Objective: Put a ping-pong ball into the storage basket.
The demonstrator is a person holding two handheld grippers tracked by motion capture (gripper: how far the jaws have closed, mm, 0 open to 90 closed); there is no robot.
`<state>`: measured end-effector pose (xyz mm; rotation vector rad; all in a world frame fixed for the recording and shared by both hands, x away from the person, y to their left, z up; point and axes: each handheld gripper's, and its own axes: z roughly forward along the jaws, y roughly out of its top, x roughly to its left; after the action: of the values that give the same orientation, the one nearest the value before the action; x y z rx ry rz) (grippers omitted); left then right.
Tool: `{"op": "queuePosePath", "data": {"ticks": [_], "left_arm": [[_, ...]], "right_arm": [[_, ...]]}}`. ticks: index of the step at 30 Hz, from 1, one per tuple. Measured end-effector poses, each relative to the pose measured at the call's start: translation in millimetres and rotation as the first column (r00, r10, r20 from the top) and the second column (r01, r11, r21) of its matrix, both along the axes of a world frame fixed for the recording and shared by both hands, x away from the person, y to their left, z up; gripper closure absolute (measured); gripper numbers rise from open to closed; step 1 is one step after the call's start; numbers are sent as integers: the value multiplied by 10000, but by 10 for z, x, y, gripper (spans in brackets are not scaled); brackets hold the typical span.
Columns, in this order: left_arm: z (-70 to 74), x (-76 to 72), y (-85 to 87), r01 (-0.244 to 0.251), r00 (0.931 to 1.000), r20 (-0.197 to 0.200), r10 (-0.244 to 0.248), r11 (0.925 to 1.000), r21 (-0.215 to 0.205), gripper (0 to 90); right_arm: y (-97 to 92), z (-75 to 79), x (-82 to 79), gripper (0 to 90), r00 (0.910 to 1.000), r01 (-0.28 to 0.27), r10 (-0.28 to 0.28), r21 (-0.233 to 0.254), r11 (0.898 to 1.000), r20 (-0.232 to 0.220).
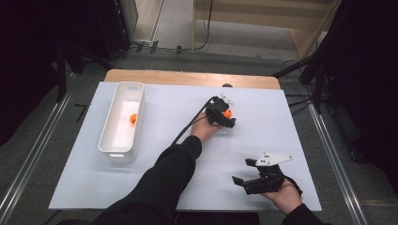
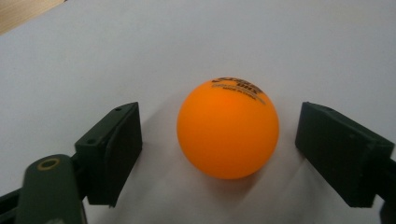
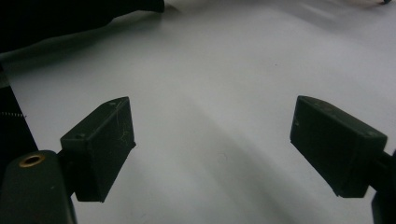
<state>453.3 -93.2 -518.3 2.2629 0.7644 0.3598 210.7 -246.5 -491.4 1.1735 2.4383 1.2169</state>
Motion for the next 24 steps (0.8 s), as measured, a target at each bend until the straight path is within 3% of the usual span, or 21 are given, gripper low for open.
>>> {"op": "queuePosePath", "data": {"ticks": [16, 24], "left_arm": [[15, -86, 25, -140, 9998, 143, 144, 9996, -259, 498], [15, -91, 30, -113, 9998, 151, 117, 9995, -288, 507]], "right_arm": [[9, -3, -4, 123, 10000, -10, 9, -67, 10000, -36], [7, -2, -5, 123, 10000, -19, 19, -66, 10000, -35]]}}
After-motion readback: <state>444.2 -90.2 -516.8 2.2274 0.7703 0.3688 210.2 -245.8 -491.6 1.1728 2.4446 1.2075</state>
